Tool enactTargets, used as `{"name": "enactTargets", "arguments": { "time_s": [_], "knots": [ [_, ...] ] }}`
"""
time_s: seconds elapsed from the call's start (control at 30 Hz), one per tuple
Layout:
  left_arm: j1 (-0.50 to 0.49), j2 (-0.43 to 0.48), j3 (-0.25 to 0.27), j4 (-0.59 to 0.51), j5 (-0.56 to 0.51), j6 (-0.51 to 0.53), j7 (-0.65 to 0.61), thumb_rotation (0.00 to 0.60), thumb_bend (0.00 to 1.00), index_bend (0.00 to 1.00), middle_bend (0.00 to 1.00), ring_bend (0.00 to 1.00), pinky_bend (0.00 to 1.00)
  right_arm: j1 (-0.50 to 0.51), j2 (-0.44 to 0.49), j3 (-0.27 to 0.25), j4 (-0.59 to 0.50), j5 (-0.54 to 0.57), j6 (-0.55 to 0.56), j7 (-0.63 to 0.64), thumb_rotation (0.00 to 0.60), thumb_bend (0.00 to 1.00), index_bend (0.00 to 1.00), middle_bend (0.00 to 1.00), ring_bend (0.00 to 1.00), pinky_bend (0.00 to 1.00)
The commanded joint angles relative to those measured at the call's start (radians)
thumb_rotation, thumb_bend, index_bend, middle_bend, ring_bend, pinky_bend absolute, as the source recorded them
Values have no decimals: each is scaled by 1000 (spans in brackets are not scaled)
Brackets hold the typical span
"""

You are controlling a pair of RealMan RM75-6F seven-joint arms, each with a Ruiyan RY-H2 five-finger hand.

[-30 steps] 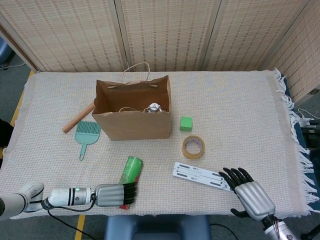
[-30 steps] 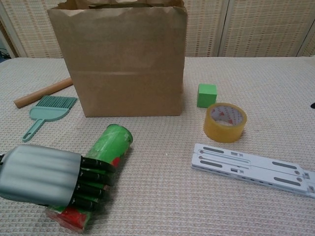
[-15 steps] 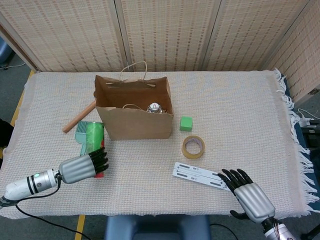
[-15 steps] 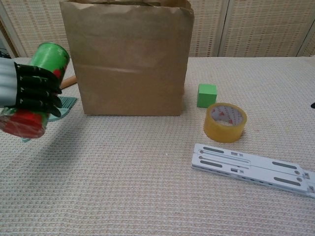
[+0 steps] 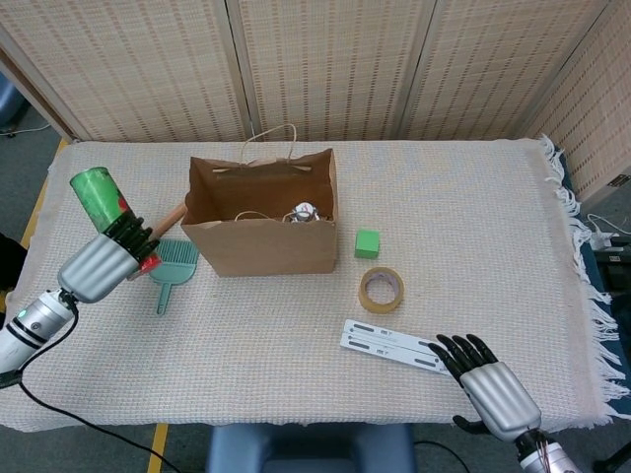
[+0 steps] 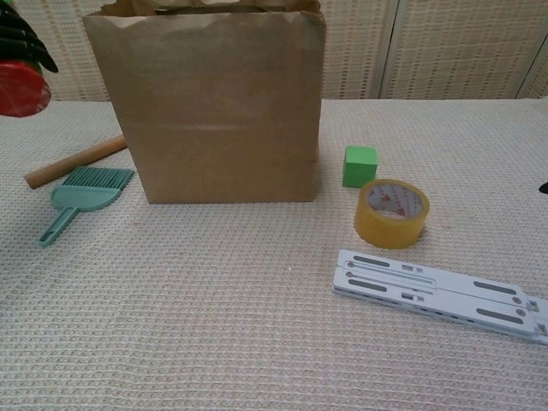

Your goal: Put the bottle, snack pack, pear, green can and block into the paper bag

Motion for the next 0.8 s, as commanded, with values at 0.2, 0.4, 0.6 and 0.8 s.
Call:
{"name": "enactTargets", "arguments": {
  "time_s": [0.2,0.4,0.6,0.8],
  "knots": [
    [41,-140,-244,-213,-269,71,-53,600,694,687,732,657,774,4,2,5,1,11,-3,3,600,68,0,0,0,0],
    [49,-179,-414,-453,-485,84,-152,600,693,689,730,657,772,9,-1,6,4,22,-15,-1,600,68,0,0,0,0],
    [38,-196,-545,-606,-549,128,-244,600,696,692,729,657,766,9,-5,5,4,24,-15,-8,600,68,0,0,0,0],
    [45,-219,-608,-736,-571,171,-314,600,700,692,726,657,759,8,-9,2,7,25,-17,-17,600,68,0,0,0,0]
  ]
}}
